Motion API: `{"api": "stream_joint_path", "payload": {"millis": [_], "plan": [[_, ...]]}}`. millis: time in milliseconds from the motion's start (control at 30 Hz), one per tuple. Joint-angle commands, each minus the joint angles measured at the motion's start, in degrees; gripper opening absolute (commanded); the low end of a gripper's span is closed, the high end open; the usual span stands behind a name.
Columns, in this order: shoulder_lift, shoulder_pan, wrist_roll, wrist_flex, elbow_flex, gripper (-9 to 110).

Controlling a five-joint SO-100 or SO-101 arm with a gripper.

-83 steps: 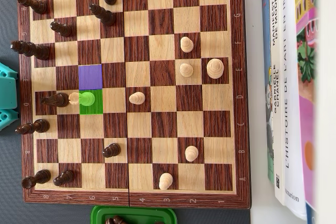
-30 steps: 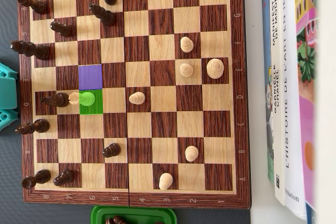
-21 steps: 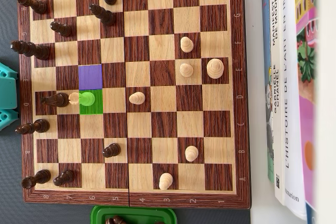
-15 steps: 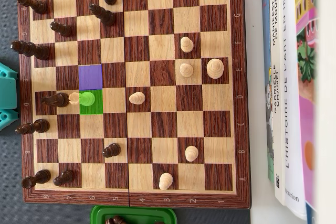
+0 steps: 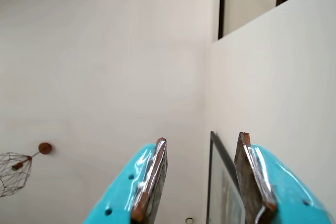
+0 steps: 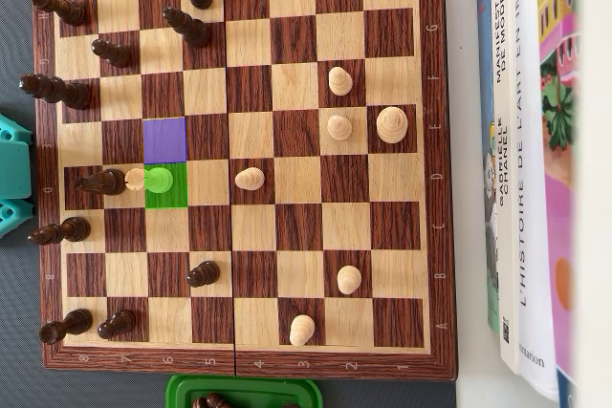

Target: Play chess

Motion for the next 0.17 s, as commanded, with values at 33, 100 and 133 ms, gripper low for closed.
{"api": "stream_joint_path", "payload": {"millis": [33, 100, 133], "plan": [[-0.6, -0.1, 0.2, -0.2, 1.1, 19], [-0.6, -0.1, 0.2, -0.2, 1.1, 19], [-0.6, -0.1, 0.2, -0.2, 1.1, 19]]}}
